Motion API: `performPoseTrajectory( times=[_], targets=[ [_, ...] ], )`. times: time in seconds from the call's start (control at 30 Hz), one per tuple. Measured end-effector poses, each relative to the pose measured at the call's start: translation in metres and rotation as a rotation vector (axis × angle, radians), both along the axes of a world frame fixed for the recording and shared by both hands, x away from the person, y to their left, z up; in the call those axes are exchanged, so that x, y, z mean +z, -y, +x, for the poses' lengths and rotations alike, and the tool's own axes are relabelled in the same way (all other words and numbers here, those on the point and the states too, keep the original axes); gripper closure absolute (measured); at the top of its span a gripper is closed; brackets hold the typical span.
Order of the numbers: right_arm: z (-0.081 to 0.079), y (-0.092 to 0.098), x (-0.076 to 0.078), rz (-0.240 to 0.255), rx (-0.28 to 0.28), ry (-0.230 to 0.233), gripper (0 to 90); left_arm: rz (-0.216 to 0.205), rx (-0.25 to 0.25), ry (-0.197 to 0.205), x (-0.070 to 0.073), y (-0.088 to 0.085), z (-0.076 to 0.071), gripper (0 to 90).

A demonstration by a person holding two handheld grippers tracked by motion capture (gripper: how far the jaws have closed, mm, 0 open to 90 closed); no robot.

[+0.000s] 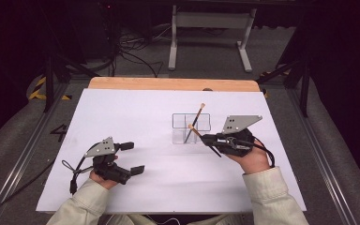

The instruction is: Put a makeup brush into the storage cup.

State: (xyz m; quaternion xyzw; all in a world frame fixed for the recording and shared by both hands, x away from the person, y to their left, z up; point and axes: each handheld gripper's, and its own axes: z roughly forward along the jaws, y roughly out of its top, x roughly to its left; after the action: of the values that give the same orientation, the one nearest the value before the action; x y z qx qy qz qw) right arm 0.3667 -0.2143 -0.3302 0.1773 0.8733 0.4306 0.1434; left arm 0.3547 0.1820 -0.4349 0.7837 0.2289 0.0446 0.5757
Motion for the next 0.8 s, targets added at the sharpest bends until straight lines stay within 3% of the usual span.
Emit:
performPoseTrajectory(
  times=[0.37,0.43,0.8],
  targets=[
    [0.000,0.009,0.003,0.109,-0.042,0.027,83.1,-0.005,0.006,0.000,0.000,-0.001,0.000,0.0],
    [0.000,0.011,0.002,0.147,-0.043,0.030,83.2,-0.005,0.008,0.003,0.000,-0.001,-0.001,0.0],
    [0.002,0.015,-0.002,0.263,-0.084,0.103,83.2,-0.015,0.033,0.009,-0.001,-0.007,-0.003,0.0]
  ],
)
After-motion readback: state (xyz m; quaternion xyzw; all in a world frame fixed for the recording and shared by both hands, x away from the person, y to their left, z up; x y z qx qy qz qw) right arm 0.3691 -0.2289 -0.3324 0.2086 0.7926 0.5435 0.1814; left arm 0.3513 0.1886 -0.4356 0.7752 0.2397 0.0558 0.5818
